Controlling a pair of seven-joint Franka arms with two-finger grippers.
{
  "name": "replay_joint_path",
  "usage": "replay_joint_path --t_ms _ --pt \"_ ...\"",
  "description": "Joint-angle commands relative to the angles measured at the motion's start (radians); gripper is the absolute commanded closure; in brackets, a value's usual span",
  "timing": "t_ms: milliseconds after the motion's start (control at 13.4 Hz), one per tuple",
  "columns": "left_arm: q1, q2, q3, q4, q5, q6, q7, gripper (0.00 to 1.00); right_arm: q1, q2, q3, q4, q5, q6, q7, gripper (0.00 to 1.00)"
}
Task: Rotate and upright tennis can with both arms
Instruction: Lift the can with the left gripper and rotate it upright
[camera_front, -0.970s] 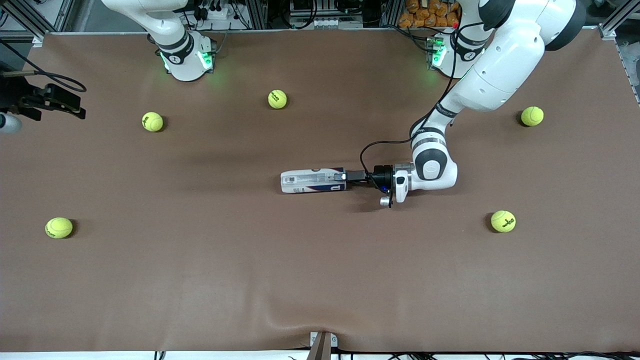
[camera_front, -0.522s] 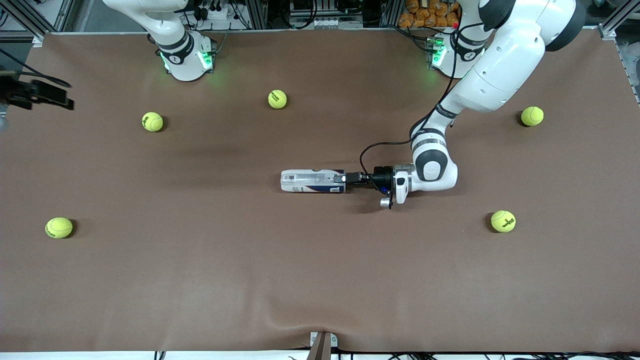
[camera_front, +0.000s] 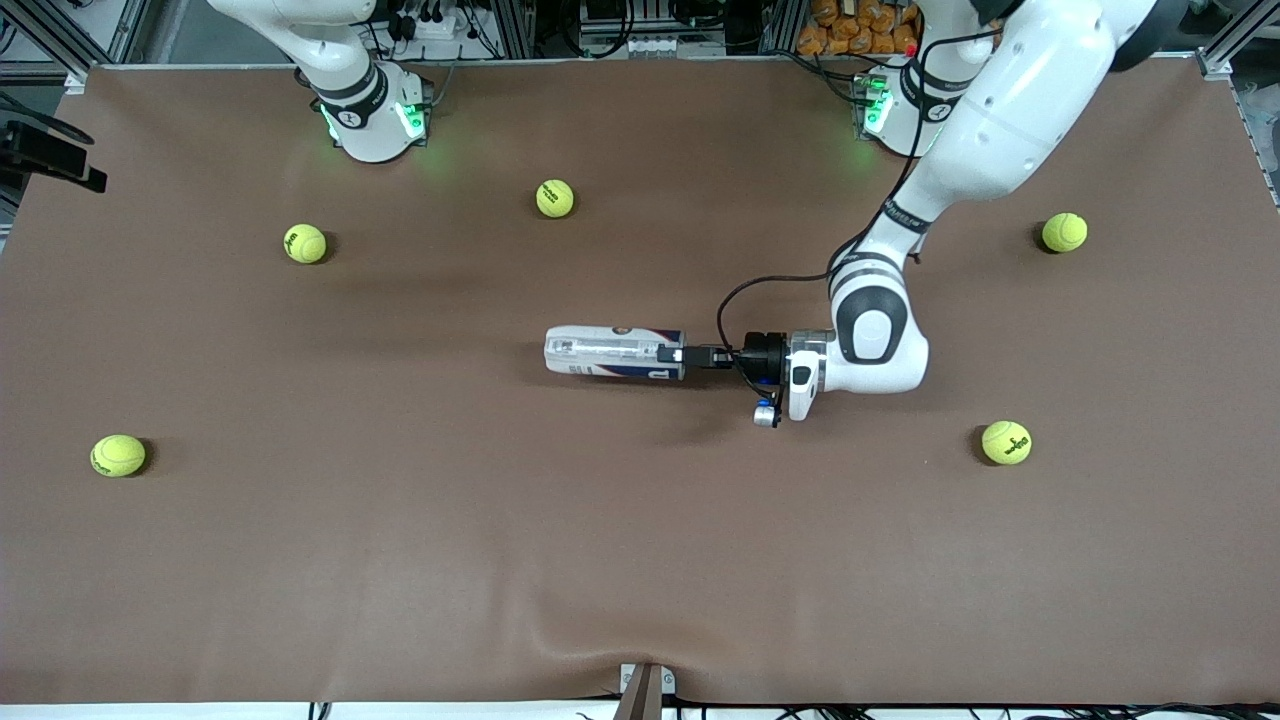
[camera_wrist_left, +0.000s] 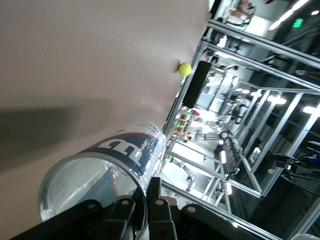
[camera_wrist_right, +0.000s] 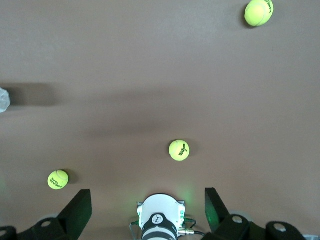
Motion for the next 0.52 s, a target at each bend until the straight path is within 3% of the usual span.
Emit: replay_joint_path --t_ms 0,149,448 --pt "-0.007 -0.051 0.010 0.011 0.085 0.016 -0.124 1.00 -0.004 -0.012 0.016 0.003 0.007 0.011 0.018 0.00" --pt "-0.017 -0.077 0.011 0.029 0.131 0.039 -0.212 1.00 0.012 -0.003 0.016 -0.002 0.012 0.012 0.018 0.00" --pt "-0.056 -0.101 0.011 0.112 0.338 0.082 -0.459 1.00 0.061 0.017 0.014 0.011 0.018 0.012 0.016 0.00"
